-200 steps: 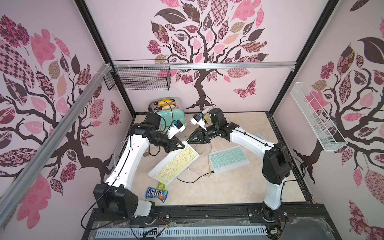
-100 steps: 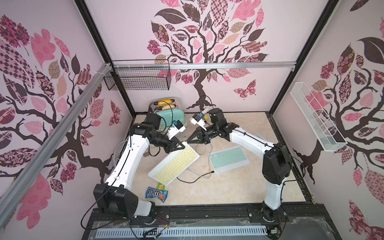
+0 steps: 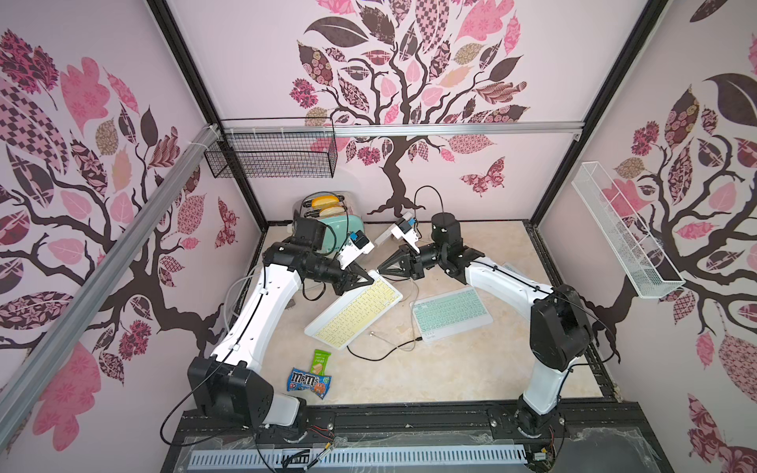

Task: Unplug the wireless keyboard
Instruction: Remove the power cord from the keyboard.

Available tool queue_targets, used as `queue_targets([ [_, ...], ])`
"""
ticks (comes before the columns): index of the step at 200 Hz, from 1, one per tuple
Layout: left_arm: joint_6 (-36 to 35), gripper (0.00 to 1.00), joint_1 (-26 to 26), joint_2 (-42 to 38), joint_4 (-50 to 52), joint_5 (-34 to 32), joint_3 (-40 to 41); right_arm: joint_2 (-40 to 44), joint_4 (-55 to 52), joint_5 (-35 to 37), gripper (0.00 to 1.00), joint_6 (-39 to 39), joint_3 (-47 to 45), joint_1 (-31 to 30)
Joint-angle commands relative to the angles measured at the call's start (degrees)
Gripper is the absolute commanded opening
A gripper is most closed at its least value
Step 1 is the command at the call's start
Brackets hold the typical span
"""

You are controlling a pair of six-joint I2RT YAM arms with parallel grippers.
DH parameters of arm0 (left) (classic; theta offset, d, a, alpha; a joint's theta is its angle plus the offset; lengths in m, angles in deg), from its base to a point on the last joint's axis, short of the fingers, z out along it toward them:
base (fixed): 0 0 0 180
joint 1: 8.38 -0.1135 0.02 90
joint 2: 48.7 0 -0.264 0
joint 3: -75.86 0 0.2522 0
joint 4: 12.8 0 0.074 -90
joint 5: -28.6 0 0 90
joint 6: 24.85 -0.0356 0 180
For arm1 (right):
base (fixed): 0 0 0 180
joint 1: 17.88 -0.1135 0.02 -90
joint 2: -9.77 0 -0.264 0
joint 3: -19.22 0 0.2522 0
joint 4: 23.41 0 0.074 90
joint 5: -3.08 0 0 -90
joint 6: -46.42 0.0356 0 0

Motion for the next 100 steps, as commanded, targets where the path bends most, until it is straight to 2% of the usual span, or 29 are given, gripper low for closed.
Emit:
queue_targets([
  [1, 0.7, 0.0, -2.6, -0.9, 9.7, -6.2, -0.1, 3.6, 6.2, 6.9, 0.0, 5.1, -1.0, 12.8],
  [49, 0.5, 0.0, -2.6, 0.3, 11.6, -6.9, -1.7, 5.0, 7.9, 7.7, 0.0, 5.4, -3.2, 16.6],
  [100, 0.6, 0.0, -2.6, -0.9, 11.8, -8.0, -1.1, 5.1, 0.0, 7.5, 0.0, 0.0, -0.3, 17.9],
])
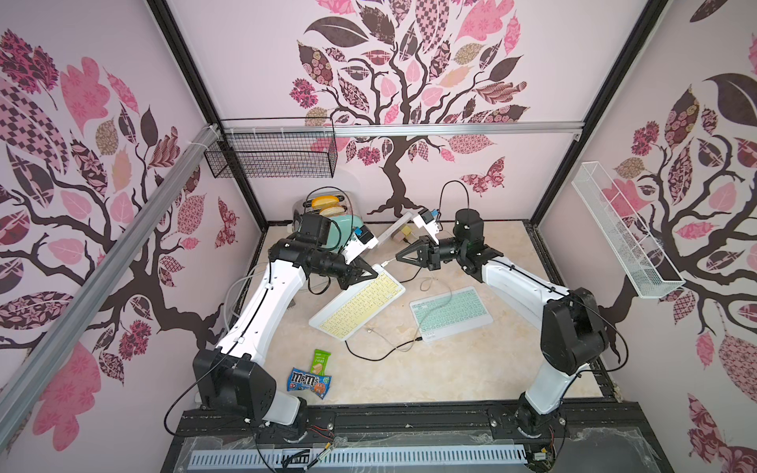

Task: Unplug the wireless keyboard
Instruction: Remove the power cord from the keyboard, then place the keyboard at the center of the board.

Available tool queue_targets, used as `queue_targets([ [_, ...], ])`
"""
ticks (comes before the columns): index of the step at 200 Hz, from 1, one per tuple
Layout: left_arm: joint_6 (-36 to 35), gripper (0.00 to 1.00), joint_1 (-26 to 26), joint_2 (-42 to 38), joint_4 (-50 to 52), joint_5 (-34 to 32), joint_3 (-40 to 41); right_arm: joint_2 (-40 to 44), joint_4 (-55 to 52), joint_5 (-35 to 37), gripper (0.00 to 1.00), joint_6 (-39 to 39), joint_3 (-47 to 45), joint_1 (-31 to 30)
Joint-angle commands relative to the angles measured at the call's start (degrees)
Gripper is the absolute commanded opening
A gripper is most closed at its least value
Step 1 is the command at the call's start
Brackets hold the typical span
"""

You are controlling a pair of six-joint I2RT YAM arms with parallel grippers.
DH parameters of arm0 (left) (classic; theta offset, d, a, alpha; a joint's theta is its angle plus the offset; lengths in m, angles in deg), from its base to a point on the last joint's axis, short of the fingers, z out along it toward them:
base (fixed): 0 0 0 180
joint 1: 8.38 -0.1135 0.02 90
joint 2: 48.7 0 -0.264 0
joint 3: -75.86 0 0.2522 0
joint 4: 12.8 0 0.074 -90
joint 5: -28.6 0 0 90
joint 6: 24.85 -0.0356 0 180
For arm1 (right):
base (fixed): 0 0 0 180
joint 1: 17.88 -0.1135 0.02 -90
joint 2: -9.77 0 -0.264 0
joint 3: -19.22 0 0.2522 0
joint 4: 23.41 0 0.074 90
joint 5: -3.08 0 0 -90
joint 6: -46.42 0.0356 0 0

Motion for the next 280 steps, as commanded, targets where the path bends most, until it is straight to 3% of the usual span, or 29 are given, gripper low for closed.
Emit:
queue_targets([
  [1, -0.3, 0.0, -3.6, -2.8, 13.9, -6.1, 0.5, 2.2, -3.0, 6.9, 0.0, -3.0, 3.4, 11.2],
  [43, -1.2, 0.0, -3.6, -2.7, 14.4, -3.6, 0.0, 2.0, 2.4, 2.4, 0.0, 1.1, 2.6, 11.2],
  [65, -1.6, 0.0, -3.3, -3.3, 14.3, -2.6, 0.1, 1.3, -6.7, -1.1, 0.06, -5.7, 4.7, 10.0],
  [76, -1.3, 0.0, -3.3, -3.3, 14.0, -3.4, 0.1, 1.3, -11.7, 0.7, 0.01, -9.6, 5.4, 9.5],
  [95, 0.3, 0.0, -3.4, -2.9, 13.0, -7.2, 0.2, 1.3, -12.1, 3.2, 0.0, -9.8, 5.5, 9.3],
  [127, 6.1, 0.0, -4.5, -2.3, 7.9, -21.1, 1.1, 2.4, -7.8, 5.0, 0.0, -4.9, 5.1, 9.3],
  [160, 11.8, 0.0, -9.9, -2.7, 2.7, -25.1, 2.2, 4.2, -8.7, 13.6, 0.0, -1.1, 7.1, 9.3],
  [182, 14.5, 0.0, -12.2, -0.9, 0.3, -28.6, 2.8, 4.3, -5.7, 15.4, 0.0, 2.6, 7.1, 9.3],
  [222, 10.8, 0.0, -12.2, 6.0, 1.4, -31.4, 1.9, 5.3, -2.8, 17.0, 0.0, 4.4, 3.5, 9.2],
  [280, 5.1, 0.0, -11.8, 15.8, 1.3, -32.6, -3.2, 7.6, -8.6, 18.4, 0.0, -0.5, 0.1, 9.1],
])
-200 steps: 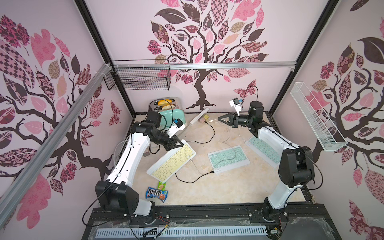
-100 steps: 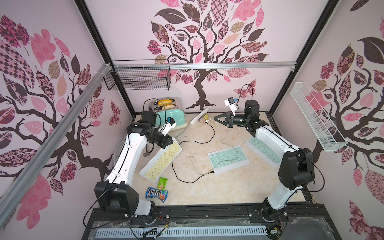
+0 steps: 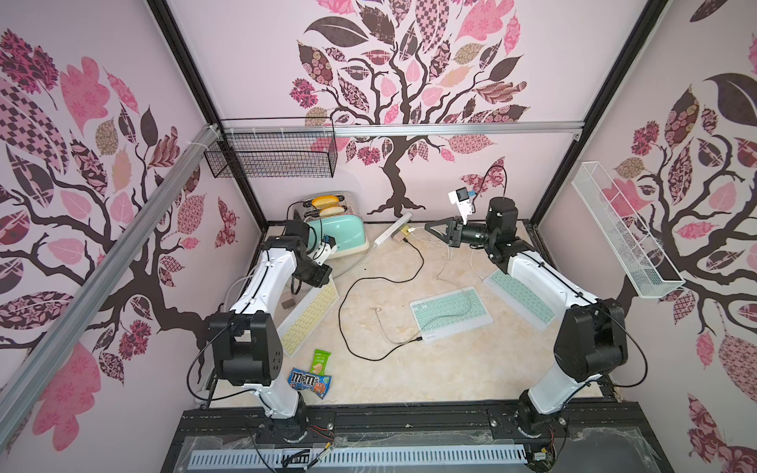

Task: Unplug the wireless keyboard
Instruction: Place the keyboard at the center of the board.

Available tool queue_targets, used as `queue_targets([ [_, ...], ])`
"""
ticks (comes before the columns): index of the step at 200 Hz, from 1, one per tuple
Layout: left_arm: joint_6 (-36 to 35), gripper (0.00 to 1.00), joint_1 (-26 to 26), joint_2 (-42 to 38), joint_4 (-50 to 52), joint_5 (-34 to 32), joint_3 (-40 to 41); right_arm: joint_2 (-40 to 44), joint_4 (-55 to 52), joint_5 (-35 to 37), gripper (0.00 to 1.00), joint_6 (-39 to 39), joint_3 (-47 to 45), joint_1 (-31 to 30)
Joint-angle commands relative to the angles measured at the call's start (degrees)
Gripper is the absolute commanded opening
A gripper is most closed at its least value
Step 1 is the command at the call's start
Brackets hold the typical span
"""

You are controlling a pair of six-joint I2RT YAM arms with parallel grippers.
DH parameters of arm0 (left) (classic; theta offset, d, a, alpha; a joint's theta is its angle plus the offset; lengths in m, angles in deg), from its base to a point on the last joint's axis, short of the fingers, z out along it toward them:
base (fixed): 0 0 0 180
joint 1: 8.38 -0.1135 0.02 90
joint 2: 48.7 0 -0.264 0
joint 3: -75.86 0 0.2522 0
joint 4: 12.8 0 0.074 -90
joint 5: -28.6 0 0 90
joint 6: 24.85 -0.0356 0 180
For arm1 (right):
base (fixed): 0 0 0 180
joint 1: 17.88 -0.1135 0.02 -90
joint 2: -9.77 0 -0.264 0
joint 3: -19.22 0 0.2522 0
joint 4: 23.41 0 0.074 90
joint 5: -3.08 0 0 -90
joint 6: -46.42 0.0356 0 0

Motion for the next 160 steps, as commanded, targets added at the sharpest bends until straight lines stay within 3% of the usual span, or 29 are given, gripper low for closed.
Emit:
queue_targets([
  [1, -2.9, 0.0, 0.2, 3.1, -0.1, -1.1, -4.2, 2.5, -3.2, 1.5, 0.0, -3.1, -0.8, -0.2],
  [35, -4.7, 0.0, -0.1, 8.9, 1.1, 0.9, -6.5, 3.3, -5.0, 2.1, 0.0, -4.8, -1.7, -0.2],
  [89, -5.4, 0.0, 0.0, 12.4, -0.6, 13.7, -5.7, 2.9, -5.0, 2.3, 0.0, -4.8, -2.2, -0.7],
  [121, -5.1, 0.0, -0.1, 14.6, -2.5, 11.4, -4.7, 2.6, -4.9, 2.5, 0.0, -4.8, -2.5, -1.4],
  [160, -4.3, 0.0, 0.2, 18.3, -3.3, 13.4, -6.1, 2.6, -5.0, 2.6, 0.0, -4.9, -2.6, -2.4],
])
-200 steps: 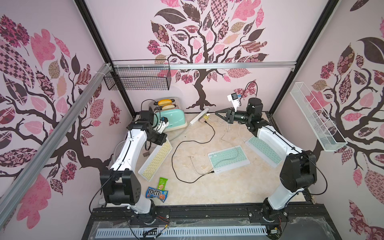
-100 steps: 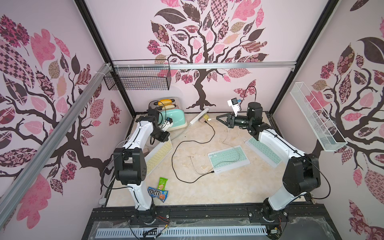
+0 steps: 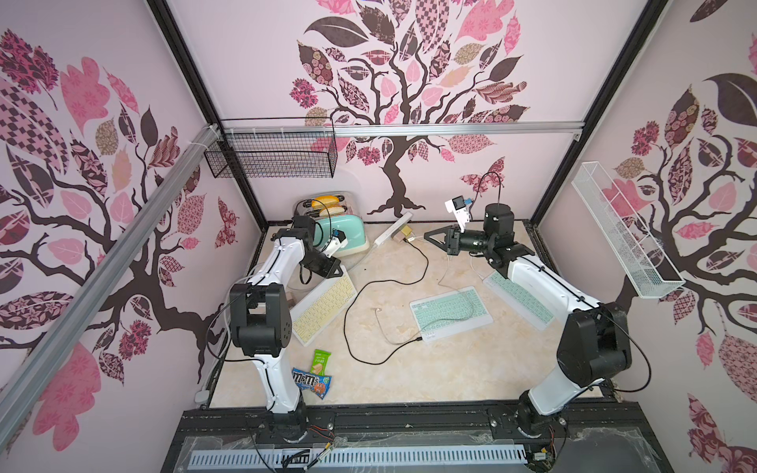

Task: Unplug the wireless keyboard
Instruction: Place the keyboard at the center of the board.

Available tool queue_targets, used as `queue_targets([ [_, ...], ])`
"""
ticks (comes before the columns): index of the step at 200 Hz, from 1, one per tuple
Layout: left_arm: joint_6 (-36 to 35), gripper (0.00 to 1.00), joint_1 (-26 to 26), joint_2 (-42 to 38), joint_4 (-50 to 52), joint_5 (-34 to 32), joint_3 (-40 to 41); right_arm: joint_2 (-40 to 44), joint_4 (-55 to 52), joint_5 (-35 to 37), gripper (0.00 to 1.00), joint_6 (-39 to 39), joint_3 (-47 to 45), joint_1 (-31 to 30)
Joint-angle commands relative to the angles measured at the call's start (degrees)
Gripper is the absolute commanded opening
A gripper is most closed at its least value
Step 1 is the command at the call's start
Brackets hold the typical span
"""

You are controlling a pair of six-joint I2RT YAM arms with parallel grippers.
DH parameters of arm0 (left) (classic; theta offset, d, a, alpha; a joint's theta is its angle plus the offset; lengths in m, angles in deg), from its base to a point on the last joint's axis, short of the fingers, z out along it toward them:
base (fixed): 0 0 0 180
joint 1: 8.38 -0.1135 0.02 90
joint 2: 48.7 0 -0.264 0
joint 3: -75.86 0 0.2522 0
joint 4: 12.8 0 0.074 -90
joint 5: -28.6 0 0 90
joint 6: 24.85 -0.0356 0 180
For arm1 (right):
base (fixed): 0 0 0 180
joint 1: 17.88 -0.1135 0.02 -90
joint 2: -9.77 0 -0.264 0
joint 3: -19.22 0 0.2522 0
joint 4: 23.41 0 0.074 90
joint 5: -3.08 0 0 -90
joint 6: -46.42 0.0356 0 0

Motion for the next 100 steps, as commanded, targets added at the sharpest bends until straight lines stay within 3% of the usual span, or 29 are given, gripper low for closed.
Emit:
queue_targets([
  [1, -0.3, 0.0, 0.8, 5.4, -0.1, -0.5, 1.5, 0.9, 0.1, 0.5, 0.0, -0.9, 0.0, -1.0],
  [66, 0.7, 0.0, 2.4, 9.5, -3.3, -3.7, 1.3, 0.3, -1.1, 1.1, 0.0, -2.2, -0.1, -3.4],
  [87, 0.9, 0.06, 2.8, 9.7, -4.3, -5.3, 1.8, 0.0, -1.6, 1.4, 0.0, -2.6, -0.1, -3.9],
  [100, 0.8, 0.16, 2.9, 9.8, -4.7, -5.2, 2.0, -0.1, -1.6, 1.3, 0.0, -2.6, -0.1, -3.9],
])
